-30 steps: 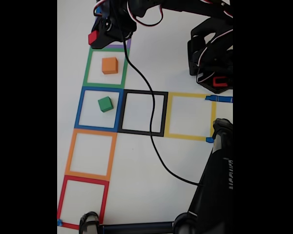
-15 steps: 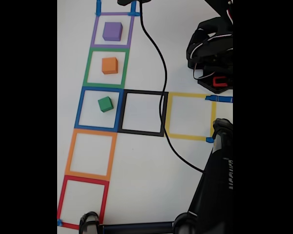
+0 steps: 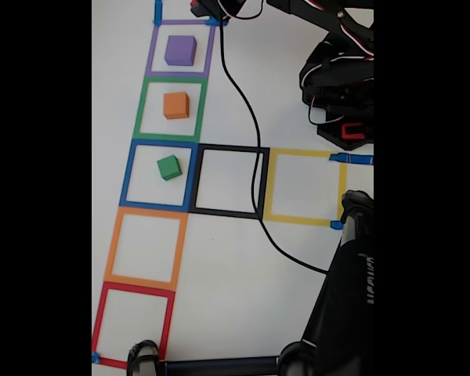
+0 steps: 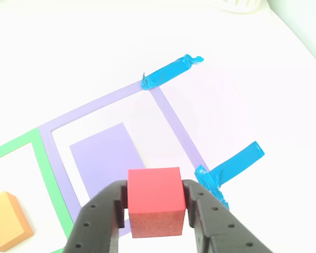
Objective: Tower of hanoi
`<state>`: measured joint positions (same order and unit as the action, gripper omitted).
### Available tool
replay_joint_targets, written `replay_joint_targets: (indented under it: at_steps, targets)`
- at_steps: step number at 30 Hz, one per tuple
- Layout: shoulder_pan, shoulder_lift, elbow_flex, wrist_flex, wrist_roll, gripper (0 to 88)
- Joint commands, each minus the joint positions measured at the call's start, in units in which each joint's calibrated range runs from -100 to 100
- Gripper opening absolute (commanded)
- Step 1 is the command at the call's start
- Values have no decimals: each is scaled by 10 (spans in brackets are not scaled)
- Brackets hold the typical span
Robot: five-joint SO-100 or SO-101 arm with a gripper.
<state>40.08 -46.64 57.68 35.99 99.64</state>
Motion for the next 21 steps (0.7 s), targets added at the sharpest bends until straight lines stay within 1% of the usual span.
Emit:
replay_joint_targets:
  at_steps: [1, 8, 11, 17, 21]
  targets:
    - [-7, 67, 52, -197, 4, 22]
    - [-36, 213, 91, -426, 4, 25]
    - [-48, 261, 110, -507, 4, 25]
    - [-65, 339, 143, -637, 4, 25]
    - [-62, 381, 151, -689, 4, 25]
